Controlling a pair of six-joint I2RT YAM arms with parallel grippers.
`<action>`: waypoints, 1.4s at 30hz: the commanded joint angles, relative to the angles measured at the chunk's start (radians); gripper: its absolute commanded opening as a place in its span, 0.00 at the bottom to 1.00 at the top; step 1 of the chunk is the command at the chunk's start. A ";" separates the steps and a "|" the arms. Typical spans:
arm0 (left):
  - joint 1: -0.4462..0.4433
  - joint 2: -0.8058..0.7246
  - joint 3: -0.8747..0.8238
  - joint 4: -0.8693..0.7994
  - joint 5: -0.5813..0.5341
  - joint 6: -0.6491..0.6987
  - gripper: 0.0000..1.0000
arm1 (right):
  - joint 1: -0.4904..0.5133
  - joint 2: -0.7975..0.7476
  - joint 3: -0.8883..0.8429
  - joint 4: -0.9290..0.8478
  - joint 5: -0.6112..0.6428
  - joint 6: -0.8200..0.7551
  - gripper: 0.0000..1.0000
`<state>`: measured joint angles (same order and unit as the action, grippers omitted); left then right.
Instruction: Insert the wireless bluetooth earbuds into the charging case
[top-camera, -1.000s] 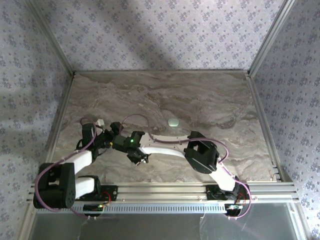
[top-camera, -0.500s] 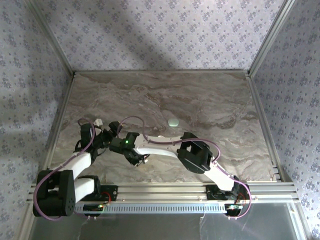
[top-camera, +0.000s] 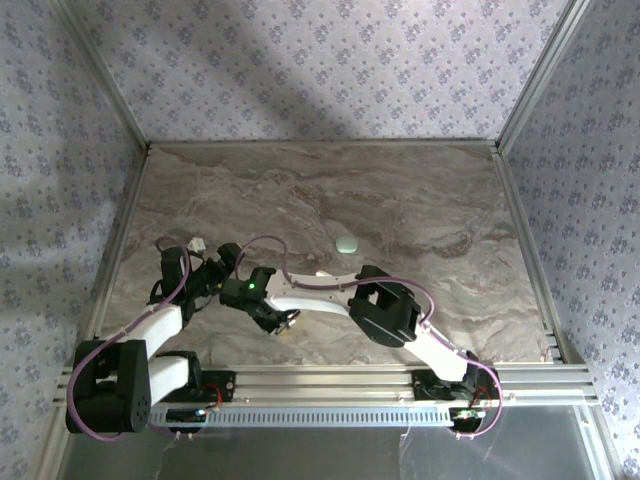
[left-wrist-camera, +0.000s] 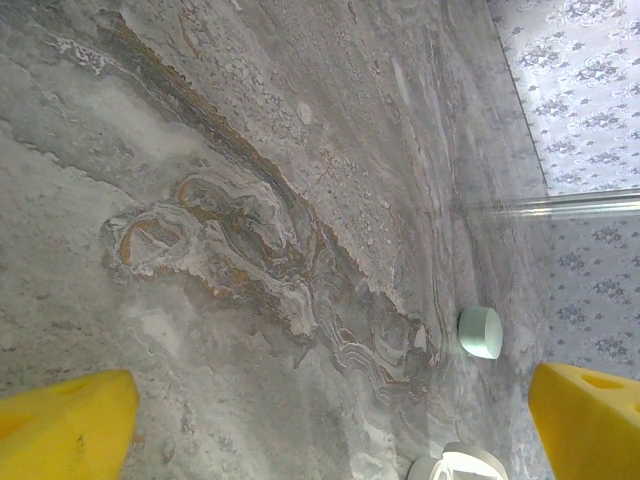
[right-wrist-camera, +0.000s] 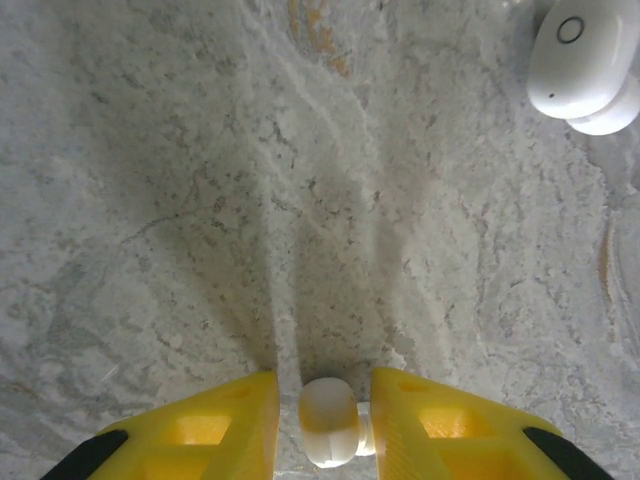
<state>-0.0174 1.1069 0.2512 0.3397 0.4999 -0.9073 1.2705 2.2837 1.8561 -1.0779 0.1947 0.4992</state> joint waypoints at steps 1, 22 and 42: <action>0.008 -0.010 -0.015 0.008 0.002 -0.001 1.00 | -0.001 0.026 0.037 -0.040 -0.001 -0.008 0.31; 0.007 -0.009 -0.020 0.033 0.020 -0.006 1.00 | -0.066 -0.184 -0.179 0.143 -0.084 0.056 0.21; -0.122 -0.019 0.012 0.084 0.020 0.038 1.00 | -0.388 -0.812 -1.033 0.999 -0.675 0.087 0.21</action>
<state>-0.1230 1.0992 0.2386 0.3962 0.5110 -0.8989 0.9142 1.5192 0.8822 -0.2546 -0.3248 0.5549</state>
